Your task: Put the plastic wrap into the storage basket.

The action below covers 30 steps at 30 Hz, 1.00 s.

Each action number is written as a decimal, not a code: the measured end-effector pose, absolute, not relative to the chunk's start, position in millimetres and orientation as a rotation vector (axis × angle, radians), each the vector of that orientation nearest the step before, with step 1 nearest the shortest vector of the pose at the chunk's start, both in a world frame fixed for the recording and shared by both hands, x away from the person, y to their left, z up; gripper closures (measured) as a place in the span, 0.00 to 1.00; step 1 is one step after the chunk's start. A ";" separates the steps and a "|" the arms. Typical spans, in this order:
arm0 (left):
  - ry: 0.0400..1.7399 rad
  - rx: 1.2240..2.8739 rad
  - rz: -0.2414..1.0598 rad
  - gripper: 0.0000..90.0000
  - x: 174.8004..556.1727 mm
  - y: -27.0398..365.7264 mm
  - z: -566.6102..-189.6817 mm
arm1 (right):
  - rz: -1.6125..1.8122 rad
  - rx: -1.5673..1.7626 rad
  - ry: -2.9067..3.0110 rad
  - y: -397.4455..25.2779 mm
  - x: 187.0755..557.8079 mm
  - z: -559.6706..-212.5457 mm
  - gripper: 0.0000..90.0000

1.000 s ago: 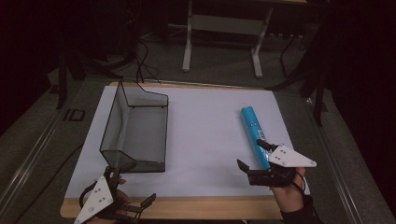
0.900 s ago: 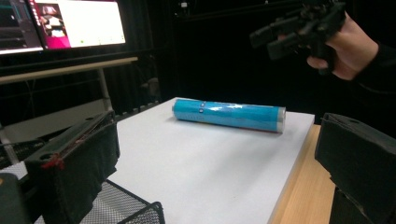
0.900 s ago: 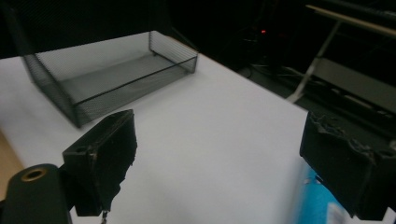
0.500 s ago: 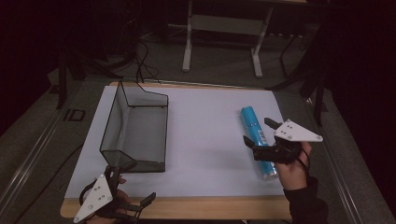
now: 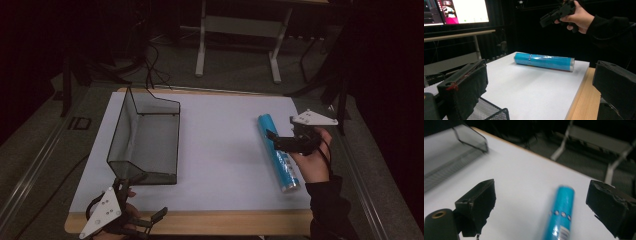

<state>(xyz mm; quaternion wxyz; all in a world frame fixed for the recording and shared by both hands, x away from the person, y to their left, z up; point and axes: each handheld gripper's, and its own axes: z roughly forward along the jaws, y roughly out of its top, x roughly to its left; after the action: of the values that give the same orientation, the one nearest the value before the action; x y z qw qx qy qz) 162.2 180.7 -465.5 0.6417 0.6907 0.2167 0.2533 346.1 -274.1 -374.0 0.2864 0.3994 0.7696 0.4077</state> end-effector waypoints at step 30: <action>0.478 1.612 0.561 0.01 167.0 178.4 -468.6 | 0.725 1.612 2.223 -318.7 423.8 -470.8 0.19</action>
<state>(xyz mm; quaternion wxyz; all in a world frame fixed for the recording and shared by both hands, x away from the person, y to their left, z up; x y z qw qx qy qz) 167.0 178.4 -468.6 0.6322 0.7046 0.2090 0.2452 423.8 -318.7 -470.8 0.1502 0.5612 0.7739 0.2523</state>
